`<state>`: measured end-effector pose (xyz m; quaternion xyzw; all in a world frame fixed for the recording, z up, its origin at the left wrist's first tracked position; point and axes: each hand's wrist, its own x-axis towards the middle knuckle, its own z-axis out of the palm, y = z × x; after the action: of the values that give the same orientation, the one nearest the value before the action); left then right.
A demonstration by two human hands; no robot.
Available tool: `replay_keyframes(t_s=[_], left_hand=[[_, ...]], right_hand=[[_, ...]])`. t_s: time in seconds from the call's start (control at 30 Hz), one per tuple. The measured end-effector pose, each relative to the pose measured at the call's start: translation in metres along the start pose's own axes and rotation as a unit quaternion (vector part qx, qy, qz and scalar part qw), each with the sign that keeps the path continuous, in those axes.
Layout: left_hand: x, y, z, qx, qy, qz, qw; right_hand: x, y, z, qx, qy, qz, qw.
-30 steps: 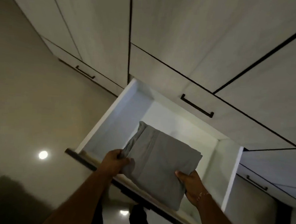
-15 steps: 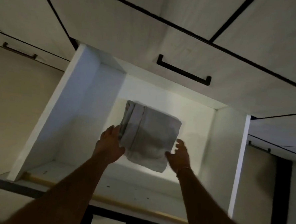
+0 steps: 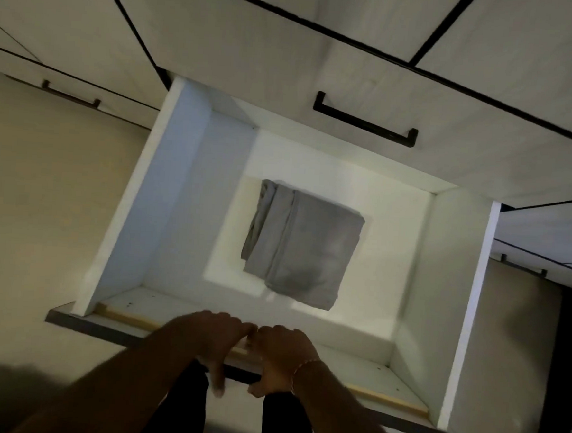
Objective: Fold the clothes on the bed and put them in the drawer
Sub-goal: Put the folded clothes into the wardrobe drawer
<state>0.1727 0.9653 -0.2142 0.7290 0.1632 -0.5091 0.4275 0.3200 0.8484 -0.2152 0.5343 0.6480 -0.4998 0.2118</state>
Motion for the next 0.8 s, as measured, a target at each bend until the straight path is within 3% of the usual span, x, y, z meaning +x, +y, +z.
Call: replay_keyframes(t_s=[0.07, 0.23, 0.37, 0.47, 0.53, 0.57, 0.63, 0.7, 0.8], left_hand=[[-0.007, -0.005, 0.012, 0.145, 0.073, 0.002, 0.987], [-0.011, -0.01, -0.004, 0.229, 0.181, -0.001, 0.956], [-0.016, -0.013, -0.064, 0.318, 0.344, -0.024, 0.883], [-0.019, -0.01, -0.113, 0.23, 0.528, -0.136, 0.806], [-0.016, -0.008, -0.142, 0.125, 0.621, -0.2, 0.747], [-0.011, -0.007, -0.155, 0.088, 0.638, -0.209, 0.736], [-0.003, -0.009, -0.174, 0.045, 0.605, -0.193, 0.771], [0.005, -0.012, -0.185, 0.047, 0.554, -0.16, 0.816], [0.019, -0.024, -0.191, 0.049, 0.503, -0.126, 0.854]], right_hand=[[-0.002, -0.009, 0.001, -0.047, 0.034, -0.021, 0.998], [-0.007, 0.001, -0.016, -0.123, 0.161, -0.029, 0.979], [-0.004, 0.031, -0.066, -0.189, 0.277, -0.018, 0.942], [0.005, 0.067, -0.113, -0.227, 0.39, 0.069, 0.89], [0.013, 0.084, -0.149, -0.181, 0.431, 0.166, 0.868], [0.02, 0.092, -0.165, -0.131, 0.44, 0.209, 0.863], [0.032, 0.102, -0.188, -0.041, 0.459, 0.238, 0.855], [0.047, 0.107, -0.189, -0.016, 0.477, 0.192, 0.858], [0.069, 0.115, -0.173, -0.007, 0.416, 0.176, 0.892]])
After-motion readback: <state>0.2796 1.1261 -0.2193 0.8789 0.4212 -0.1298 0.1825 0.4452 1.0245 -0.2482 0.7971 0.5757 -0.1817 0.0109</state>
